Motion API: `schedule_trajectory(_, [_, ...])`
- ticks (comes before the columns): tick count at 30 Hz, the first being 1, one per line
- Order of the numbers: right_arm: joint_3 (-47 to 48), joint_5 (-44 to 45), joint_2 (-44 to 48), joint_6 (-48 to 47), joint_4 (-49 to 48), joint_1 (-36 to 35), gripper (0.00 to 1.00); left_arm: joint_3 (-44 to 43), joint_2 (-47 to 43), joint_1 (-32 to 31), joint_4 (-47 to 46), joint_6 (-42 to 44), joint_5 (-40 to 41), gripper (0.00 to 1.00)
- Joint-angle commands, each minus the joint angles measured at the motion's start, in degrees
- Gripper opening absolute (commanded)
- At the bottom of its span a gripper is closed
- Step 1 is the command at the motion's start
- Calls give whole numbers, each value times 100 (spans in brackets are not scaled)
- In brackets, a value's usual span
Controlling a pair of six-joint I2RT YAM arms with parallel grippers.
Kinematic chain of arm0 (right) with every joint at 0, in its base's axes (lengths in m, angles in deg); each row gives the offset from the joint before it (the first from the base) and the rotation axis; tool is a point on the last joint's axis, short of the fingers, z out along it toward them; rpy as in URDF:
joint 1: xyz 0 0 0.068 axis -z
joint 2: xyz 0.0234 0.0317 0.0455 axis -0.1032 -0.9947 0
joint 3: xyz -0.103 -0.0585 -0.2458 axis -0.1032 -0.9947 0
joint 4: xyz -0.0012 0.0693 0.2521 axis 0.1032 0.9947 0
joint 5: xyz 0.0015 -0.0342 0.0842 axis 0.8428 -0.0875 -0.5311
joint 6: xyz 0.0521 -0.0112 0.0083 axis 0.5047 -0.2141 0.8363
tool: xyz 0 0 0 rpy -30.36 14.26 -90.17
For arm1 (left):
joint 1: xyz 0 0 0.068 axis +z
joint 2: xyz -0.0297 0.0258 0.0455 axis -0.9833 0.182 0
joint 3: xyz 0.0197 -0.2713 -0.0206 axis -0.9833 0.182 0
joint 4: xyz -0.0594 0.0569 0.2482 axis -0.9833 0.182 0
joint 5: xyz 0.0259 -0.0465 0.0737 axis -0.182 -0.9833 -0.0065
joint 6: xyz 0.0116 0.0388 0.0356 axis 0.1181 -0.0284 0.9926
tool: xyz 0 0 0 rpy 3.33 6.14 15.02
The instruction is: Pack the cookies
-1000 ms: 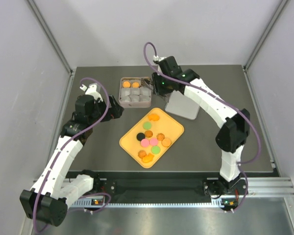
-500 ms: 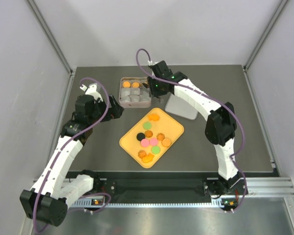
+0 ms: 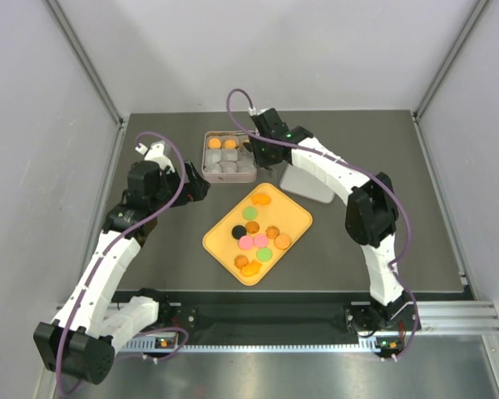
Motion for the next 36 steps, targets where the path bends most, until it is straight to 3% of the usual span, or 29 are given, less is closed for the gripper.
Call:
schedule_trajectory(1, [-113,232,244,-74,-385,-120,35,35,-82,42,-231,-8,-13,99])
schedule_trajectory(36, [-500,514,631,-118,-464,-322,36,35,-73,77,-240,-17,-57,99])
